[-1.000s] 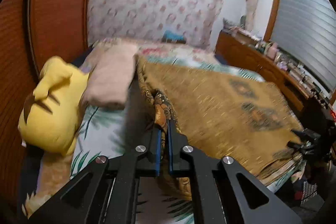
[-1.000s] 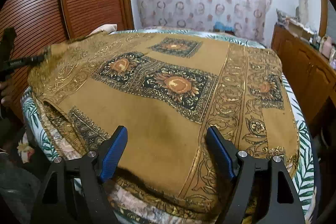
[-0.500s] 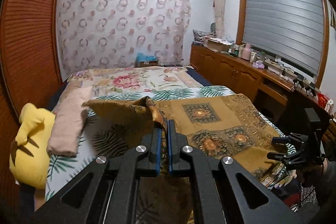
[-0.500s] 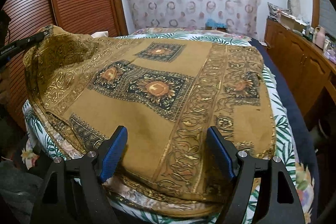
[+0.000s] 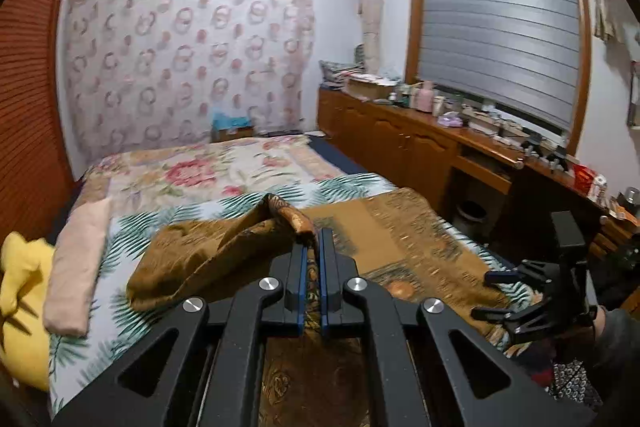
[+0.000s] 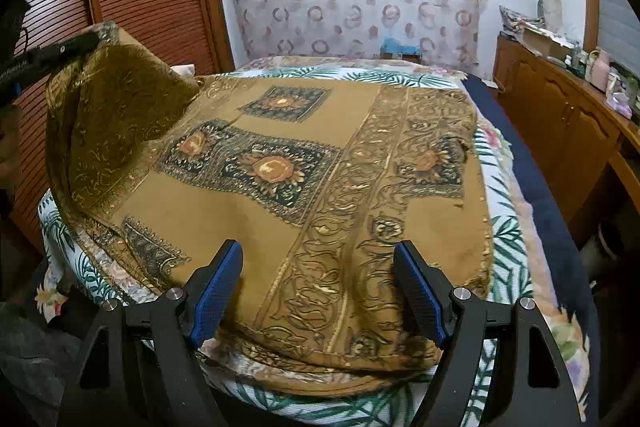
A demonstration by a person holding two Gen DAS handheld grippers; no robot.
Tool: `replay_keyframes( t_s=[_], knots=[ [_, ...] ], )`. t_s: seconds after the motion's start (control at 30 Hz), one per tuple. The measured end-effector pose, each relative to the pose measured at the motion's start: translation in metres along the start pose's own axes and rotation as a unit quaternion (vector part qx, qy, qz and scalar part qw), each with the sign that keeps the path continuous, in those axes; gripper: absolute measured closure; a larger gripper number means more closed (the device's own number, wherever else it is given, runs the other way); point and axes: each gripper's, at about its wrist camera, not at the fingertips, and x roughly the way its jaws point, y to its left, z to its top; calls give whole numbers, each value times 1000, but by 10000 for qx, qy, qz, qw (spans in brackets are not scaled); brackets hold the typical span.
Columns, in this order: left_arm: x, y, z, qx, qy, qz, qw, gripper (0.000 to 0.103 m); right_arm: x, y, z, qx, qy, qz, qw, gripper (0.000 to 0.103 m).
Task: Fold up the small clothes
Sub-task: 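Grasp the gold cloth's folded corner with the left gripper and lift it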
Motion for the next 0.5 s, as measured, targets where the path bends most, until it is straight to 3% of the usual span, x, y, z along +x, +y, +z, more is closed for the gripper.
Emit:
replay_keyframes(
  t_s=[0.37,0.5],
  knots=[
    [27,-70,31,548,88,-901,9944,98,-28,-20,0,72,-224,-142,9996,24],
    [37,-80,21,653,209,-815,9943,97,-36,-26,-2,115,-257,-191,9994,24]
  ],
)
